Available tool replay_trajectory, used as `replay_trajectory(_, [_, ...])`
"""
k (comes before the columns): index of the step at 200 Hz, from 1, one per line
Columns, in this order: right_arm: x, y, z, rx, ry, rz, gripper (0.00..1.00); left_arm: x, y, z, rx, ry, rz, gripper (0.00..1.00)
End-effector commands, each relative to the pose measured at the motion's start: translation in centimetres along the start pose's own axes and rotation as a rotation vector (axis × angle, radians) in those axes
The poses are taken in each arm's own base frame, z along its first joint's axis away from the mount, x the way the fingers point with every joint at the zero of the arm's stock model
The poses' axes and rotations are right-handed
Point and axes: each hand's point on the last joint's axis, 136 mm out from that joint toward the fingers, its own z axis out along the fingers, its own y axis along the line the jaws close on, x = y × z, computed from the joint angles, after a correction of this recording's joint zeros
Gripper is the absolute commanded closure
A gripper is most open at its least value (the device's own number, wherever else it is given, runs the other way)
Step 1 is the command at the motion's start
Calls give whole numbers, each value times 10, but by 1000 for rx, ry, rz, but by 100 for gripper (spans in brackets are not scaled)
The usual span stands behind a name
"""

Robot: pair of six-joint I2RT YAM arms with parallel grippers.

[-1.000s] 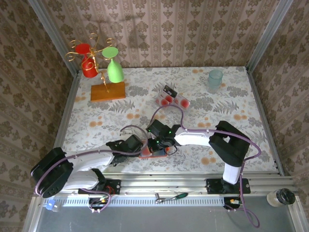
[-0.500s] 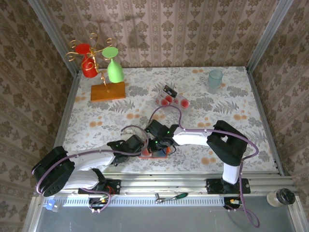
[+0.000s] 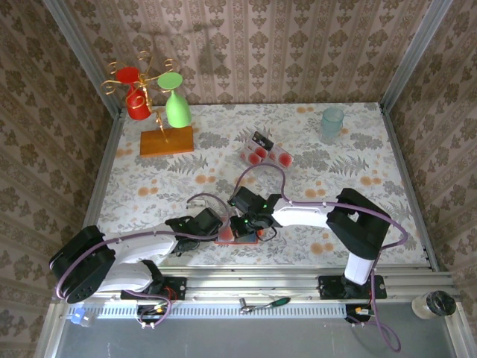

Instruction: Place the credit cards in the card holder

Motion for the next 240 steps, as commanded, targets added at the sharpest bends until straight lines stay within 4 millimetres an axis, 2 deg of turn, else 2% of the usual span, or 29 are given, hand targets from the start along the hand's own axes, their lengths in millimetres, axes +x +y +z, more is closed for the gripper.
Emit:
replay_trajectory(1, [9,-7,9,18,36,10,100,17,1,3,-2,57,34,2])
replay_trajectory(73, [5,7,17,-25,77,-25,100,20,0,4,3,59,34,2])
replay_trajectory(106, [5,6,16,-34,78,-15,100,11,0,-3,6,37,22,2])
replay_trajectory(141, [-5,3,-1,-43,33,3,100,-3,9,-16,-11,1,-9,1])
replay_trajectory(171, [-18,-2,-25,-54,-20,22,100,-9,19,-25,-12,-20,-45,1])
replay_trajectory(203, [-28,-10,-52,-50,-80,38,88,-15,23,-33,20,-45,-84,0])
replay_trajectory(240, [-25,-35,-75,6,-135,76,68,-31,16,-44,93,-103,-102,0])
